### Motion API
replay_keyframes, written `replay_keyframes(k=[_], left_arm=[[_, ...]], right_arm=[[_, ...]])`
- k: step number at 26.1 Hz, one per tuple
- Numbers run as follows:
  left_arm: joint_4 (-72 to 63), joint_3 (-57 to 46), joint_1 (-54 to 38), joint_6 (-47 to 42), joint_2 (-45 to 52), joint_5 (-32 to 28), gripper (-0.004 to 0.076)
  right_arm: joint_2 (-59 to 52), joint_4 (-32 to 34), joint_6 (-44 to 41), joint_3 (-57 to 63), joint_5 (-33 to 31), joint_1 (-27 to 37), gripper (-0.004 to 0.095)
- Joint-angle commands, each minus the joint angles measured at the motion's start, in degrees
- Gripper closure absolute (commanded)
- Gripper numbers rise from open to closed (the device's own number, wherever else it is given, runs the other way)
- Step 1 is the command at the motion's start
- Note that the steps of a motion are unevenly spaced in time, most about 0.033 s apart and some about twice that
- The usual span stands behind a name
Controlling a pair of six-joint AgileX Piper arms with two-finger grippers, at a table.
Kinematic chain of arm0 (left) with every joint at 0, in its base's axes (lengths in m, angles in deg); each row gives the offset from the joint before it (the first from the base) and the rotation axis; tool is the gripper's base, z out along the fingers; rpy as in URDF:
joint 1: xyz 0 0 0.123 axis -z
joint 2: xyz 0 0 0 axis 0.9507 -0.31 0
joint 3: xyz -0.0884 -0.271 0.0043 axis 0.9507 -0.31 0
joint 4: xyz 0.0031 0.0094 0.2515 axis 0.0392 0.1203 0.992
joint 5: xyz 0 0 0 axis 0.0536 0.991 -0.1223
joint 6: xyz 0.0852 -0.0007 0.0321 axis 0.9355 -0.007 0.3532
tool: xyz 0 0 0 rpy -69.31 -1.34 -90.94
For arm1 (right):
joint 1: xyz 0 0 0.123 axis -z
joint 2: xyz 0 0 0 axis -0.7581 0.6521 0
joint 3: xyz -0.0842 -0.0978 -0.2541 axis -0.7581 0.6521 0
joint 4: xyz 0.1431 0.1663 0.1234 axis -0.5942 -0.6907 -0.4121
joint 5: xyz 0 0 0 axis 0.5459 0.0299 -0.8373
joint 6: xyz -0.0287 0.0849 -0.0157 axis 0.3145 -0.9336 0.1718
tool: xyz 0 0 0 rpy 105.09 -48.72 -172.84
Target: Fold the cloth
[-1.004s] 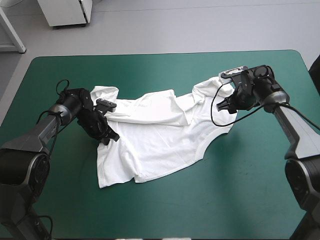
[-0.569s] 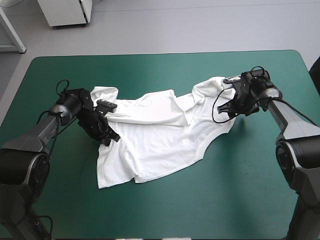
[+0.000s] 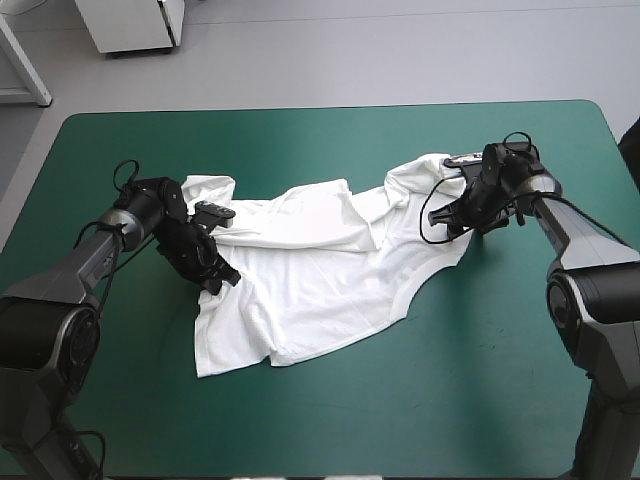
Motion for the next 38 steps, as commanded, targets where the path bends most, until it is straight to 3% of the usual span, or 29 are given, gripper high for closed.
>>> replay_keyframes(k=[1,5,6,10,16,25,32,38], left_arm=[[-1.32,0.89,0.44,0.21,2.71,1.55,0.0746],[-1.32,1.28,0.44,0.21,2.71,1.93,0.0746],[-1.32,1.28,0.44,0.35,2.71,1.93,0.0746],[-1.32,1.38,0.44,0.84,2.98,1.93,0.0746],[-1.32,6.37,0.44,0.84,8.14,7.01,0.0746],[-1.57,15.97,0.44,-3.48,21.92,7.6,0.0746],[-1.57,23.64,0.44,-3.48,31.4,7.6,0.0746],[-2.81,31.89,0.44,-3.84,37.38,6.02,0.0746]], right_arm=[[-0.58,-3.36,1.16,-0.71,0.46,0.22,0.0399],[-0.31,-5.43,4.16,-0.71,-0.22,0.22,0.0853],[-0.31,-5.87,4.16,-0.71,-0.22,0.22,0.0929],[-0.31,-7.9,4.32,-0.82,-0.56,0.22,0.0921],[-1.71,-9.74,4.06,-6.96,-8.31,0.22,0.0921],[-14.47,-12.82,4.06,-17.09,-11.23,0.22,0.0921],[-28.85,-14.94,4.06,-21.72,-10.17,0.22,0.0921],[-41.28,-15.07,4.06,-24.84,-1.77,0.22,0.0921]])
